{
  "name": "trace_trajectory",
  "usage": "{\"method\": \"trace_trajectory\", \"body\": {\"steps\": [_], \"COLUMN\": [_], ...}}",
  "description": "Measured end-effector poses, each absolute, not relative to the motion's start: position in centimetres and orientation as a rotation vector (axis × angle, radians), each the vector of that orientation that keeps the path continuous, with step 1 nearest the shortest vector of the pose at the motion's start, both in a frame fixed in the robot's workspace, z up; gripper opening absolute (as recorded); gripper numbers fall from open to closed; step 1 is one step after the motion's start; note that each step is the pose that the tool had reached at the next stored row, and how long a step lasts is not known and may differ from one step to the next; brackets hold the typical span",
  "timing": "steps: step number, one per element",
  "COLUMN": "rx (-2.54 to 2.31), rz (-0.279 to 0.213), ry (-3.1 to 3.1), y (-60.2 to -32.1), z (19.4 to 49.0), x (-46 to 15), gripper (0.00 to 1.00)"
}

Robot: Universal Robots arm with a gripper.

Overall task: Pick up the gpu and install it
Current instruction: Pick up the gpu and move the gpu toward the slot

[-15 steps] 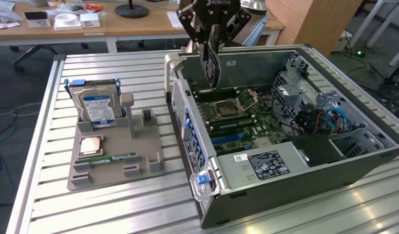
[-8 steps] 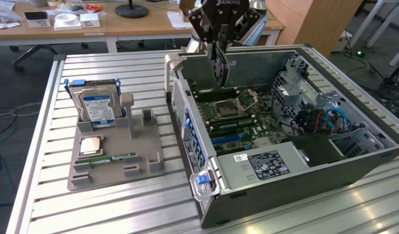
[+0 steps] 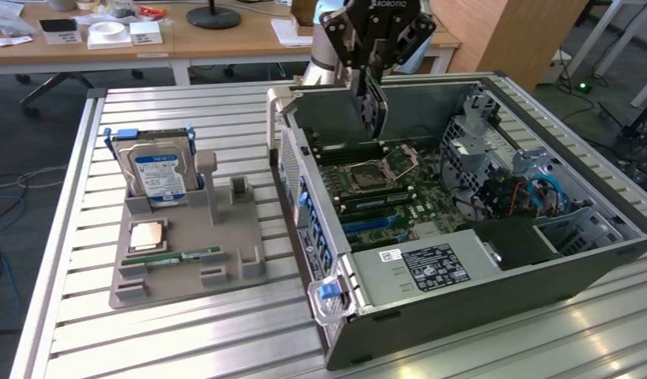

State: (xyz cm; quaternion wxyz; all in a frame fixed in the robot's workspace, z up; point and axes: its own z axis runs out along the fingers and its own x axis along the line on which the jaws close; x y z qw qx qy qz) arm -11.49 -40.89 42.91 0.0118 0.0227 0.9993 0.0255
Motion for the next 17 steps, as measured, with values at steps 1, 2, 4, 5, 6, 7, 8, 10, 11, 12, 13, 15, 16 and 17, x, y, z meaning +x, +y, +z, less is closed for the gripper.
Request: {"method": "trace_trajectory", "body": {"steps": [1,2,4,5,6,7,8,10,11,12,13,15,16,17], "rx": [0.071,0.070,0.071,0.071,0.071,0.071,0.071,0.070,0.071,0.071,0.071,0.071,0.070,0.071], "rz": [0.079,0.079,0.079,0.079,0.079,0.079,0.079,0.079,0.079,0.079,0.079,0.079,0.079,0.079], "ry": [3.116,3.116,3.116,3.116,3.116,3.116,3.116,3.116,3.116,3.116,3.116,3.116,3.116,3.116], "y": [-40.9,-40.9,-40.9,-40.9,-40.9,-40.9,-40.9,-40.9,-40.9,-40.9,-40.9,-40.9,-40.9,-40.8], "z": [42.9,42.9,42.9,42.9,42.9,42.9,42.9,42.9,42.9,42.9,42.9,42.9,42.9,42.9], "x": [-11.3,-11.0,-10.6,-10.3,-10.1,-9.9,-9.6,-9.2,-8.9,-8.7,-8.5,-8.0,-7.8,-7.6], "gripper": [0.26,0.26,0.26,0.26,0.26,0.26,0.26,0.26,0.26,0.26,0.26,0.26,0.26,0.26]}}
